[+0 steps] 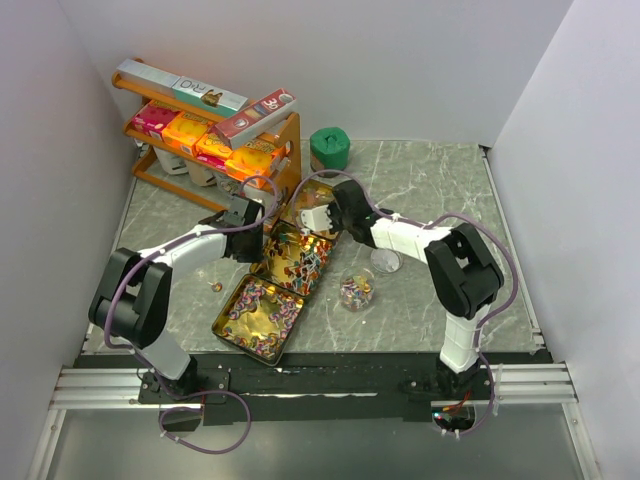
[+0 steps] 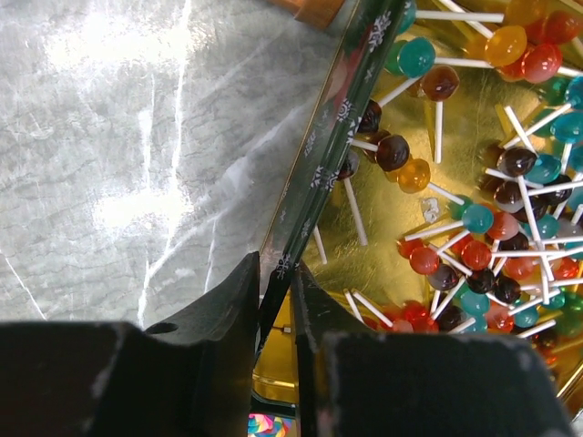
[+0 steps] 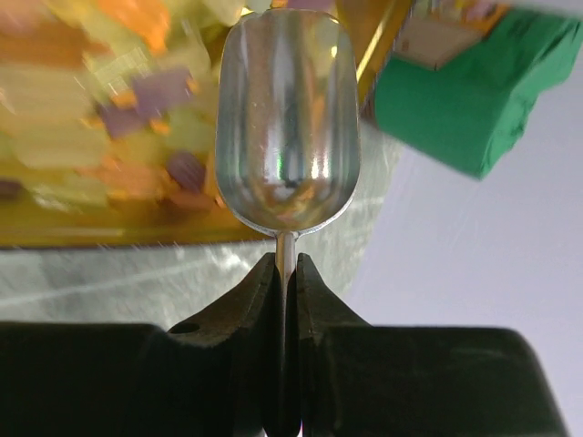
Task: Pack the candies
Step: Scoop the fake candies from the storage box, then place the fake candies in the packing bottle.
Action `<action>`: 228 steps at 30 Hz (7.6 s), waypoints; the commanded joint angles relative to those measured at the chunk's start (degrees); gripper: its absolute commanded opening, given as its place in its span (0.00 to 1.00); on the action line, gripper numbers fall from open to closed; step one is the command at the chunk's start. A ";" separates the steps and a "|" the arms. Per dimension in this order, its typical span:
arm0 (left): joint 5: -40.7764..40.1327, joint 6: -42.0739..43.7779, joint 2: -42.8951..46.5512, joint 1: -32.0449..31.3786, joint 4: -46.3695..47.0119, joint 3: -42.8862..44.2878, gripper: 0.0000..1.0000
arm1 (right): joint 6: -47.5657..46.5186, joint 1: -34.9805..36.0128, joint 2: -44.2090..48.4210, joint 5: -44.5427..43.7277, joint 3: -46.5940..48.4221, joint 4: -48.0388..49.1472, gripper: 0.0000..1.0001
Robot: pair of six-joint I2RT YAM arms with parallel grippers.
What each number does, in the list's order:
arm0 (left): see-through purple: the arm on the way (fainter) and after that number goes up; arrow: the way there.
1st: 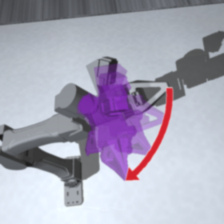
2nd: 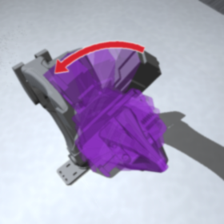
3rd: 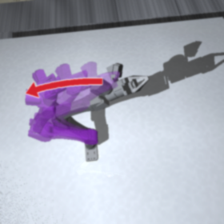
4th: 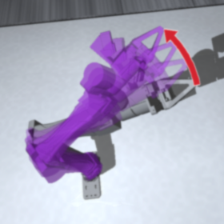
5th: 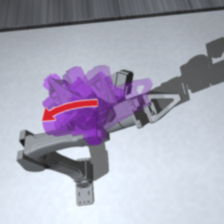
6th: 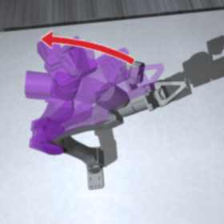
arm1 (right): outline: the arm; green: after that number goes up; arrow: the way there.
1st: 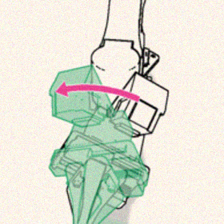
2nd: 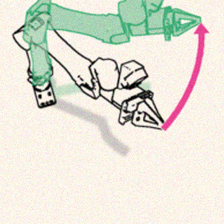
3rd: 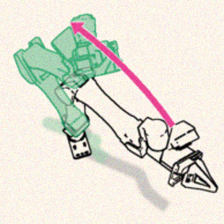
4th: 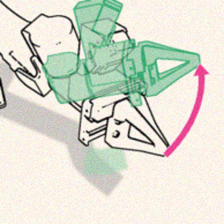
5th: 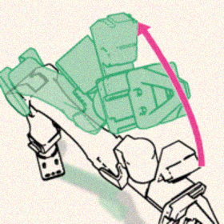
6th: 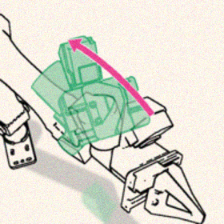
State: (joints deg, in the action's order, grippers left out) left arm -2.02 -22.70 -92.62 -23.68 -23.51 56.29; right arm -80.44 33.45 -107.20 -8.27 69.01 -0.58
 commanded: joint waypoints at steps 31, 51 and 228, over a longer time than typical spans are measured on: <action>1.58 -0.15 -2.22 0.22 -0.14 3.91 0.06 | 12.33 4.60 -5.04 24.17 4.46 -10.75 0.00; 1.58 -0.33 -2.04 0.13 0.39 3.65 0.02 | 17.78 6.80 -8.90 23.14 11.22 -20.77 0.00; 1.14 -0.76 8.07 -0.84 -0.23 2.86 0.63 | 87.65 -1.02 69.39 15.22 -23.48 -36.58 0.00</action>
State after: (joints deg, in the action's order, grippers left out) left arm -1.78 -21.98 -86.83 -24.56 -25.63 60.05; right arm 3.44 32.01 -42.28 8.38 47.07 -29.67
